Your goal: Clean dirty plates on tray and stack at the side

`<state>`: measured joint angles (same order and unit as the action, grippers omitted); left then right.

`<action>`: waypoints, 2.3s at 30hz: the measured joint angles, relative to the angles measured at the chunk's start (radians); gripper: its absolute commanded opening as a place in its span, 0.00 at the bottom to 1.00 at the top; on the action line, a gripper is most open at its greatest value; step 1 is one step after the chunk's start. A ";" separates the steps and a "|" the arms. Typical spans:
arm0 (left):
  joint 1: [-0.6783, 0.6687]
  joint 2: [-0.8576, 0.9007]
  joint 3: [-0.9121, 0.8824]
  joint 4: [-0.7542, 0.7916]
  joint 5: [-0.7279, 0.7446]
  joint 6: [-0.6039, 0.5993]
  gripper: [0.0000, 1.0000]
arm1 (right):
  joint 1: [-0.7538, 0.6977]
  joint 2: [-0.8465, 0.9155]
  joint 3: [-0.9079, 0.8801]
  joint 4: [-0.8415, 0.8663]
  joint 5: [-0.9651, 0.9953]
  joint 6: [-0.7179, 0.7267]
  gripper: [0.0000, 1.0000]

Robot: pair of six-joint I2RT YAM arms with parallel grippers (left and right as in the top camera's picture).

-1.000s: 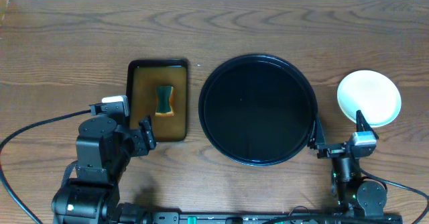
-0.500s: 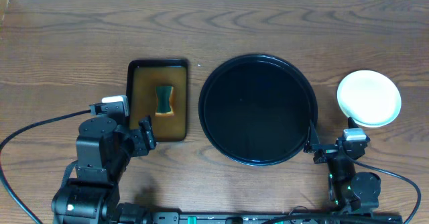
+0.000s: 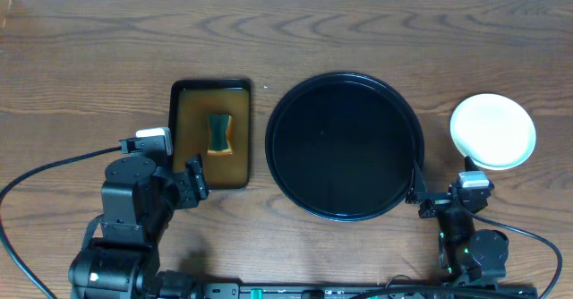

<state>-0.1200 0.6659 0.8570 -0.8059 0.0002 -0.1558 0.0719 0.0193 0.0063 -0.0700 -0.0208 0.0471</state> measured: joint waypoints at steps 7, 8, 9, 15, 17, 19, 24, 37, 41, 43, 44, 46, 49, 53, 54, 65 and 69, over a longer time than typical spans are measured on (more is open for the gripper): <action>0.000 -0.003 0.000 -0.005 0.000 0.000 0.79 | 0.000 0.000 0.000 0.000 0.000 0.000 0.99; 0.000 -0.010 0.000 -0.020 0.000 0.000 0.79 | 0.000 0.000 0.000 0.000 0.000 0.000 0.99; 0.000 -0.022 -0.005 -0.026 0.000 0.000 0.79 | 0.000 0.000 0.000 0.000 0.000 0.000 0.99; 0.020 -0.210 -0.221 0.163 0.000 0.004 0.79 | 0.000 0.003 0.000 0.001 0.003 0.000 0.99; 0.034 -0.285 -0.325 0.276 0.000 0.004 0.79 | 0.000 0.005 0.000 0.000 0.003 0.000 0.99; 0.040 -0.376 -0.444 0.416 -0.001 0.004 0.79 | 0.000 0.005 0.000 0.000 0.003 0.000 0.99; 0.041 -0.533 -0.657 0.681 -0.003 0.004 0.79 | 0.000 0.005 0.000 0.000 0.003 0.000 0.99; 0.041 -0.653 -0.850 0.807 -0.061 0.005 0.79 | 0.000 0.005 0.000 0.000 0.003 0.000 0.99; 0.041 -0.655 -0.843 0.792 -0.060 0.005 0.79 | 0.000 0.006 0.000 0.000 0.003 0.000 0.99; 0.041 -0.655 -0.843 0.791 -0.060 0.005 0.79 | 0.000 0.006 0.000 0.000 0.003 0.000 0.99; 0.041 -0.655 -0.843 0.791 -0.060 0.005 0.79 | 0.000 0.006 0.000 0.000 0.003 0.000 0.99; 0.041 -0.655 -0.843 0.791 -0.060 0.005 0.79 | 0.000 0.006 0.000 0.000 0.003 0.000 0.99; 0.041 -0.655 -0.842 0.790 -0.060 0.005 0.79 | 0.000 0.006 0.000 0.000 0.003 0.000 0.99; 0.041 -0.655 -0.842 0.789 -0.060 0.005 0.79 | 0.000 0.006 0.000 0.000 0.003 0.000 0.99; 0.041 -0.655 -0.842 0.789 -0.060 0.005 0.79 | 0.000 0.006 0.000 0.000 0.003 0.000 0.99; 0.041 -0.655 -0.841 0.788 -0.060 0.005 0.79 | 0.000 0.006 0.000 0.000 0.003 0.000 0.99; 0.041 -0.655 -0.841 0.787 -0.060 0.005 0.79 | 0.000 0.006 0.000 0.000 0.003 0.000 0.99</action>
<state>-0.0792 0.0109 0.0162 -0.0189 -0.0593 -0.1513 0.0719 0.0254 0.0067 -0.0704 -0.0177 0.0471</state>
